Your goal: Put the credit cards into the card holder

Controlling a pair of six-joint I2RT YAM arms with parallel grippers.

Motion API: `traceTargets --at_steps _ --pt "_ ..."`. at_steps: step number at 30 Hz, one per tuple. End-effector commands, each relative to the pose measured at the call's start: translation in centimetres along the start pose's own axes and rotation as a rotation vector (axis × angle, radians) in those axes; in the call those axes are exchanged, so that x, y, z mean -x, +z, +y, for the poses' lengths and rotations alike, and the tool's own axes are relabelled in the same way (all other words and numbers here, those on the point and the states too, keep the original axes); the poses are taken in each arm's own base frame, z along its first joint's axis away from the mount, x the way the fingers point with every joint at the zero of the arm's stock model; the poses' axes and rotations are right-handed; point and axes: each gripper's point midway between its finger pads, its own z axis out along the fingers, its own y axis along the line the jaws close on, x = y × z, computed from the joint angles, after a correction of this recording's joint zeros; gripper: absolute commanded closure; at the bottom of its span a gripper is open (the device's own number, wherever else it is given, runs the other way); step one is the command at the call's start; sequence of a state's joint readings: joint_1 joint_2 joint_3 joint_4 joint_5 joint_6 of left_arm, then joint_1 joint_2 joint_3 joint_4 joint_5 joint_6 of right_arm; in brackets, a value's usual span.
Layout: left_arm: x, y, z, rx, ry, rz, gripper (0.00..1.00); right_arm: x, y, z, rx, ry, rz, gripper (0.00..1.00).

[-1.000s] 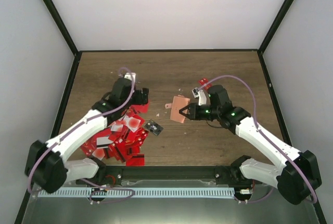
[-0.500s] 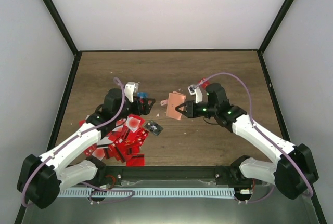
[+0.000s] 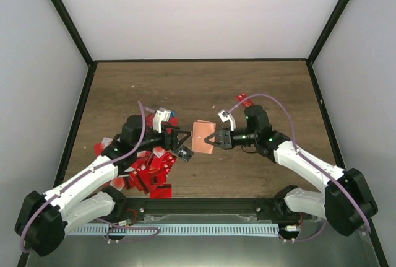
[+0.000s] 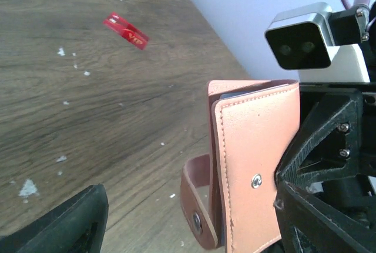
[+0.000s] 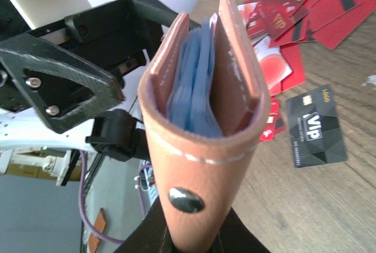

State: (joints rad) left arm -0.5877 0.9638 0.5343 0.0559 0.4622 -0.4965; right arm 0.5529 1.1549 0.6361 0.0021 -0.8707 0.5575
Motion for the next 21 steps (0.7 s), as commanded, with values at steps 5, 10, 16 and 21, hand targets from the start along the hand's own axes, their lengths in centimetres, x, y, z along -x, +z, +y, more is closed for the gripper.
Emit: traceTargets --at_steps 5,10,16,21 --pt "-0.5 0.5 -0.6 -0.040 0.001 -0.018 0.45 -0.3 -0.5 3.7 0.188 -0.081 0.032 0.99" --pt "-0.4 0.3 -1.6 -0.069 0.014 -0.029 0.54 -0.8 -1.1 5.0 0.249 -0.098 0.034 0.99" --pt "-0.7 0.1 -4.2 -0.198 0.037 -0.022 0.55 -1.3 -1.4 5.6 0.296 -0.105 0.042 0.99" --pt "-1.8 0.1 -5.2 -0.246 0.044 0.016 0.80 -1.7 -1.6 5.7 0.308 -0.110 0.029 0.99"
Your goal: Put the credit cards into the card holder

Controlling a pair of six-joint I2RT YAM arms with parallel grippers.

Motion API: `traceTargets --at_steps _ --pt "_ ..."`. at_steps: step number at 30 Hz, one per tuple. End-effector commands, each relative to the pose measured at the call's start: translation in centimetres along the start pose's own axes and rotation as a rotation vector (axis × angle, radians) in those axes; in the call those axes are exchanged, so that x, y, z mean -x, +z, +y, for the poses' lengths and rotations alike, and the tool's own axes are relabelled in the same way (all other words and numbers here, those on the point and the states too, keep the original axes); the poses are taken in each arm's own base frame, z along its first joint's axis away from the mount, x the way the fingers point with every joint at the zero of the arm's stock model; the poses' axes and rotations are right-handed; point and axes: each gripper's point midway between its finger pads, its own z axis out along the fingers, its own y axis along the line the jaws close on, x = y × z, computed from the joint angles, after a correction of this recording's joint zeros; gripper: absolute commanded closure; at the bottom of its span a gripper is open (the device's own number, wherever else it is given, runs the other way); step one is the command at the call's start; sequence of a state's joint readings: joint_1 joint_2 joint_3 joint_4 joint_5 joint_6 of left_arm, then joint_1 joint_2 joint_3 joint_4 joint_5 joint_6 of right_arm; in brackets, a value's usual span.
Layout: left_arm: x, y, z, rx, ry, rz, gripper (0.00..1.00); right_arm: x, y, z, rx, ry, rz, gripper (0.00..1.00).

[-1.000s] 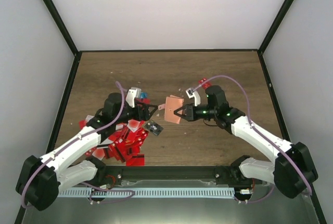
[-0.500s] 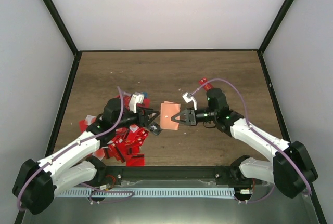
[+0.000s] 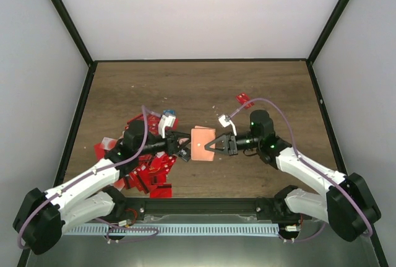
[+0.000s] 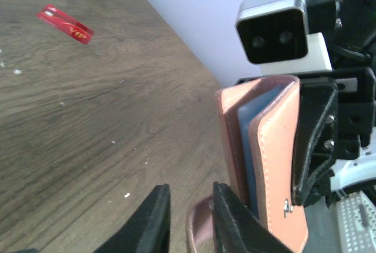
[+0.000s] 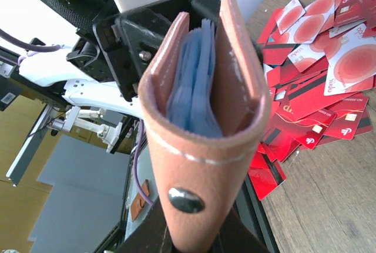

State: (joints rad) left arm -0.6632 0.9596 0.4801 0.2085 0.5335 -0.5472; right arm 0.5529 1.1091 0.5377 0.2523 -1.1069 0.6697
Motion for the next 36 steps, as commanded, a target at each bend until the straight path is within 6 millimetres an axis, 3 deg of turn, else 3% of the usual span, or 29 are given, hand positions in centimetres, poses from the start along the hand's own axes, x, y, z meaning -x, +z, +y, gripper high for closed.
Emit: traceTargets --at_steps 1,2,4,6,8,11,17,24,29,36 --pt "-0.6 -0.1 -1.8 -0.089 0.025 0.011 0.87 0.3 -0.3 1.5 0.047 -0.062 -0.017 0.99" --pt "-0.8 -0.1 -1.8 -0.093 0.023 0.011 0.93 0.4 -0.3 1.4 0.039 -0.063 -0.022 0.99" --pt "-0.8 -0.3 -1.7 -0.083 0.018 -0.002 0.96 0.5 -0.2 0.6 0.002 -0.054 -0.035 0.94" --pt "-0.4 -0.5 -0.9 -0.031 0.007 -0.024 0.96 1.0 -0.3 -1.4 -0.105 -0.016 -0.057 0.59" --pt "0.3 -0.6 0.2 0.051 -0.006 -0.041 0.96 1.0 -0.8 -4.7 -0.282 0.051 -0.078 0.29" --pt "0.6 -0.6 1.9 0.153 -0.032 -0.043 0.96 0.4 -1.8 -8.4 -0.468 0.128 -0.089 0.14" --pt "0.3 0.8 3.1 0.169 -0.056 -0.031 0.96 -0.9 -2.0 -9.7 -0.499 0.172 -0.077 0.01" --pt "1.1 1.7 3.3 0.173 -0.093 -0.033 0.96 -2.1 -1.9 -10.4 -0.487 0.209 -0.087 0.00" --pt "2.6 1.6 1.5 0.120 -0.116 -0.052 0.96 -2.2 -2.5 -11.6 -0.507 0.218 -0.174 0.00" --pt "5.7 0.4 -3.0 0.008 -0.109 -0.077 0.96 -2.0 -1.1 -8.9 -0.264 0.149 -0.223 0.00"
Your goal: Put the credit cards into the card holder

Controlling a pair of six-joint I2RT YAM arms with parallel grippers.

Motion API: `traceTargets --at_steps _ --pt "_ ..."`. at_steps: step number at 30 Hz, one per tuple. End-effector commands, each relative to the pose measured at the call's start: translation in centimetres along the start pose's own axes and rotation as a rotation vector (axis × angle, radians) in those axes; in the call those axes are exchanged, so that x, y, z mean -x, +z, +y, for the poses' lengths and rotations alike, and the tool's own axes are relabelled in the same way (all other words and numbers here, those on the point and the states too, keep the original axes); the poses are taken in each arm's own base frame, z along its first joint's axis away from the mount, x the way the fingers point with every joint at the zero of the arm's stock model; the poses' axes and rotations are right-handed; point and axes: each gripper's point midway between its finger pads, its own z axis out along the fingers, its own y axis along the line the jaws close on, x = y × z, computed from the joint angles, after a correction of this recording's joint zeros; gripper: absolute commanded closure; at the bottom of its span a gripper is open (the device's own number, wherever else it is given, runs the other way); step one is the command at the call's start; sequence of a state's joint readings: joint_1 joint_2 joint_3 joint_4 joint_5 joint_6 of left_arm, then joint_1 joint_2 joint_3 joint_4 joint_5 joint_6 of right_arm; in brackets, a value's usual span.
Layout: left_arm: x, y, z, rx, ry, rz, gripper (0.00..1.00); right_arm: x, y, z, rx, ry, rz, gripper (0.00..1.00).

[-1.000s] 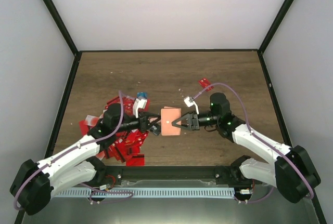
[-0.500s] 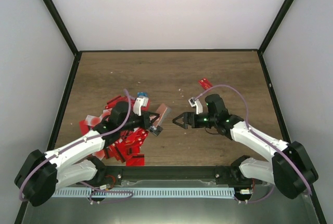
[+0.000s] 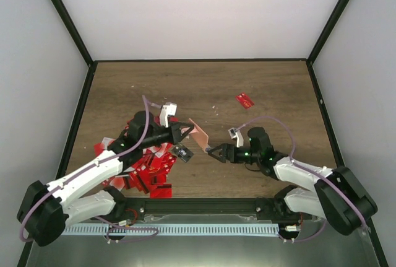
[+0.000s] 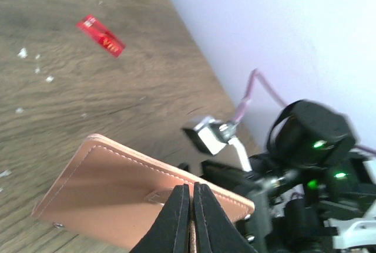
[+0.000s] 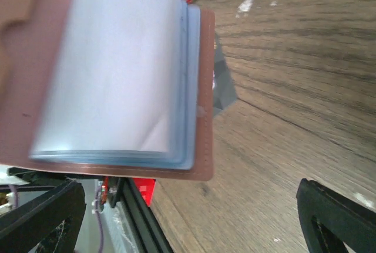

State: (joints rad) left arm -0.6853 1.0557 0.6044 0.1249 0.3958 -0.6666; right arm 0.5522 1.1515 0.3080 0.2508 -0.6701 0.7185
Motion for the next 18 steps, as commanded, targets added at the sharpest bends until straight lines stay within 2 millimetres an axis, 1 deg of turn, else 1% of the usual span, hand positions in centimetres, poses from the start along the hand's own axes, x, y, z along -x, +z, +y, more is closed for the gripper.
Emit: traceTargets --at_steps 1,3,6,11,13,18 --pt "3.0 -2.0 -5.4 -0.141 0.033 -0.043 0.96 2.0 -0.4 4.5 0.226 -0.068 -0.073 0.00" --pt "3.7 -2.8 -7.0 -0.180 0.051 -0.047 0.96 2.2 -1.0 5.8 0.309 -0.080 -0.086 0.00" --pt "4.4 -3.8 -8.6 -0.209 0.082 -0.051 0.96 2.3 -2.0 7.3 0.411 -0.053 -0.094 0.00" --pt "4.8 -4.3 -9.8 -0.245 0.104 -0.051 0.96 2.1 -3.2 9.5 0.538 -0.041 -0.081 0.00" --pt "4.8 -4.5 -10.4 -0.280 0.107 -0.048 0.96 2.1 -3.7 10.2 0.581 -0.047 -0.082 0.00" --pt "5.2 -5.0 -12.9 -0.399 0.124 -0.039 0.96 2.1 -4.0 11.1 0.638 -0.029 -0.062 0.00"
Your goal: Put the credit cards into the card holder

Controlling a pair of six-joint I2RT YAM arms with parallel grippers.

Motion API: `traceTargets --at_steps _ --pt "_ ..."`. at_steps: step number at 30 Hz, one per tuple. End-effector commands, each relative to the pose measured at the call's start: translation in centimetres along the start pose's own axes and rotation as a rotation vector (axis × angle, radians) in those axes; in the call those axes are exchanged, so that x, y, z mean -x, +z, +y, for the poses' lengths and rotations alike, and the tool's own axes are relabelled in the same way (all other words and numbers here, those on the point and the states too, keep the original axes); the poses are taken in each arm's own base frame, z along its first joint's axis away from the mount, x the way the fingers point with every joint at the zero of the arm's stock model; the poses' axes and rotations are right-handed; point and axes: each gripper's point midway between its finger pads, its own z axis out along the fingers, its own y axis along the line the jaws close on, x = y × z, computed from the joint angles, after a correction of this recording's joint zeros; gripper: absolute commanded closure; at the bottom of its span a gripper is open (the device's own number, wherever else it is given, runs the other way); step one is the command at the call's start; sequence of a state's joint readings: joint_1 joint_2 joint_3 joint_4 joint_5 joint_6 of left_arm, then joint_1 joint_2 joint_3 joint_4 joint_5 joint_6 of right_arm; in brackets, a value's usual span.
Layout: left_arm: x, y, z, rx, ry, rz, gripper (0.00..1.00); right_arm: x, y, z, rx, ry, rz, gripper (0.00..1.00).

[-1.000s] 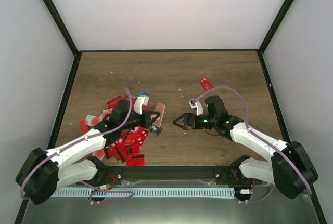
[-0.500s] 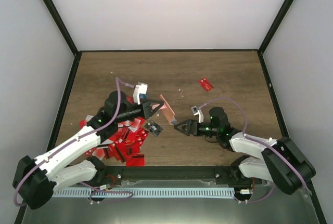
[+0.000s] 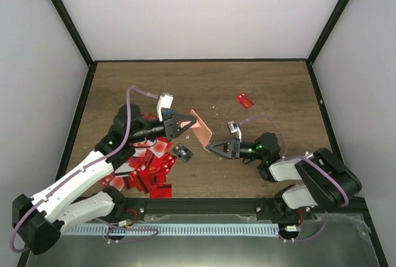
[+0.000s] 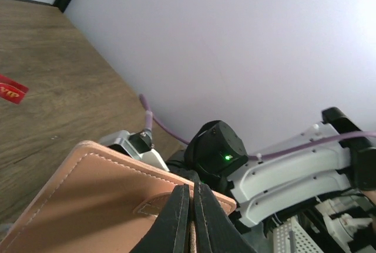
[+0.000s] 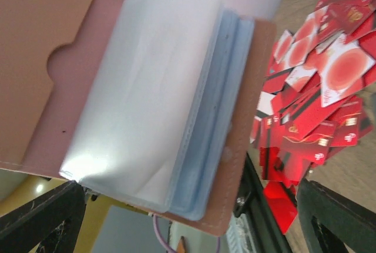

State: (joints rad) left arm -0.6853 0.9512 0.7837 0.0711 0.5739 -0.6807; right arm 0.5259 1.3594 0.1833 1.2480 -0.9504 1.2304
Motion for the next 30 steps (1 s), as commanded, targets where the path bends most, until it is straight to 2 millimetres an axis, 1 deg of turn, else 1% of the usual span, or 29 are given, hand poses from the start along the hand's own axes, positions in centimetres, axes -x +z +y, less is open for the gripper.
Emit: traceTargets --at_steps 1,4,8,14,17,26,30 --pt "1.1 -0.1 -3.5 -0.145 0.029 0.001 0.96 0.2 -0.2 3.4 0.137 -0.038 0.012 0.00" --pt "1.6 0.0 -4.5 -0.179 0.037 0.002 0.96 0.2 -0.3 4.3 0.186 -0.001 0.018 0.00" --pt "2.1 0.0 -5.4 -0.218 0.040 -0.001 0.96 0.5 -0.1 6.1 0.270 0.001 0.031 0.00" --pt "2.5 0.2 -6.2 -0.259 0.040 -0.005 0.96 1.2 1.0 6.7 0.303 0.005 0.049 0.00" --pt "2.5 0.2 -6.1 -0.257 0.041 -0.006 0.96 1.7 1.3 7.3 0.320 -0.008 0.051 0.00" --pt "2.9 0.2 -6.1 -0.245 0.053 -0.023 0.96 3.4 1.3 11.1 0.402 -0.048 0.036 0.00" --pt "3.1 0.0 -6.2 -0.243 0.062 -0.033 0.96 3.6 1.1 11.9 0.419 -0.038 0.027 0.01"
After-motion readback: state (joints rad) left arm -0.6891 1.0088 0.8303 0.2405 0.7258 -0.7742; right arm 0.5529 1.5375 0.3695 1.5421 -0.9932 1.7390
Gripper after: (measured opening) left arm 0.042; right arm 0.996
